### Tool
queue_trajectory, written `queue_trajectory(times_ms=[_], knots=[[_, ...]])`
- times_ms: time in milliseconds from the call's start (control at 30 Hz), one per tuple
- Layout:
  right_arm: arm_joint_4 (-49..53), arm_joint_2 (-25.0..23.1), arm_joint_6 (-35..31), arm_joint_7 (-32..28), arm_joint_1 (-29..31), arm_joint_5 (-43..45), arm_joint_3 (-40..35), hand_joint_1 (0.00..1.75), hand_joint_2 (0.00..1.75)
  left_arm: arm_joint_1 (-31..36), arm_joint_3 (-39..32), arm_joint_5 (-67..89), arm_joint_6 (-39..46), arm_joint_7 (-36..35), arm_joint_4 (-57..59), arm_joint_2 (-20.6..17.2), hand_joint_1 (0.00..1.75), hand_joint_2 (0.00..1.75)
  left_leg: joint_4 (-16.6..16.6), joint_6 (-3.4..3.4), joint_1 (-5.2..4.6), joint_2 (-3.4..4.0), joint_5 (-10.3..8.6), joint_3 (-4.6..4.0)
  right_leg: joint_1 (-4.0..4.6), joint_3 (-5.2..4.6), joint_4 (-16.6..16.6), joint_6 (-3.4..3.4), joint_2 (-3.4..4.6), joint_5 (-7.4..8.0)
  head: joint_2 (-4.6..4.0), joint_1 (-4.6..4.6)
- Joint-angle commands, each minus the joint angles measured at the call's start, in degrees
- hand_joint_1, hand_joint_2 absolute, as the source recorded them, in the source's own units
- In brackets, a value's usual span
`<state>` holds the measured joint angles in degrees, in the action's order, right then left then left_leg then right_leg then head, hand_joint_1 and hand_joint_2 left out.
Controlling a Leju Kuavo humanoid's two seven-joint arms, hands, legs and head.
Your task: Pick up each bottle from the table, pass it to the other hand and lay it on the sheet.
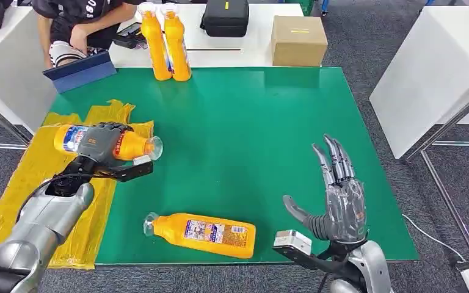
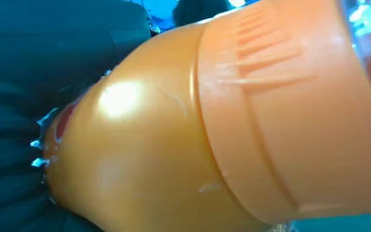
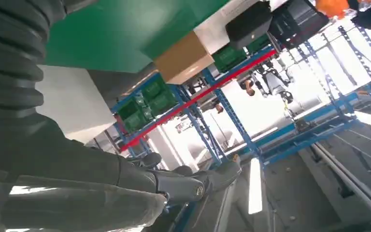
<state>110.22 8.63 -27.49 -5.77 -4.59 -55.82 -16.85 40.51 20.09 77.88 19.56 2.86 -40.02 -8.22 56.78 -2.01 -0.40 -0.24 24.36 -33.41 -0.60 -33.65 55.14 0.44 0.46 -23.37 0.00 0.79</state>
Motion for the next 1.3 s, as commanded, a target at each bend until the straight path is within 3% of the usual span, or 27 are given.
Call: queue_trajectory(times_ms=[33,433,800,1300], knots=[[-2.8,-1.6,0.4,-0.2,1.2,0.6,2.3,0.0,1.75,-1.9,-0.8,-1.7,0.4,0.8,-0.8,-0.4,1.75,1.75,0.0,0.14,0.03,0.13,0.12,0.22,0.03,0.21,0.0,-0.04,0.09,-0.06,0.0,0.0],[-3.1,-3.6,2.2,0.2,2.1,-0.3,2.4,0.0,1.75,-9.4,-3.6,-5.0,2.4,1.0,-3.7,0.4,1.75,1.75,0.0,0.17,0.03,0.08,0.15,0.34,0.02,0.31,0.0,-0.05,0.04,-0.13,0.0,0.0],[-3.6,-1.8,2.2,-0.9,1.1,0.9,2.4,0.0,1.75,-14.6,-6.2,-5.6,2.3,0.2,-6.9,0.4,1.75,1.75,-0.1,0.16,0.03,0.07,0.1,0.28,0.03,0.25,-0.1,-0.04,0.05,-0.06,0.0,0.0],[-4.9,-1.7,2.7,-1.3,2.7,1.6,1.2,0.0,1.75,-15.6,-8.3,-3.1,2.7,-2.0,-6.0,0.7,1.75,1.75,-0.1,0.13,0.04,0.1,0.07,0.32,-0.03,0.17,-0.1,-0.04,0.08,-0.02,0.0,0.0]])
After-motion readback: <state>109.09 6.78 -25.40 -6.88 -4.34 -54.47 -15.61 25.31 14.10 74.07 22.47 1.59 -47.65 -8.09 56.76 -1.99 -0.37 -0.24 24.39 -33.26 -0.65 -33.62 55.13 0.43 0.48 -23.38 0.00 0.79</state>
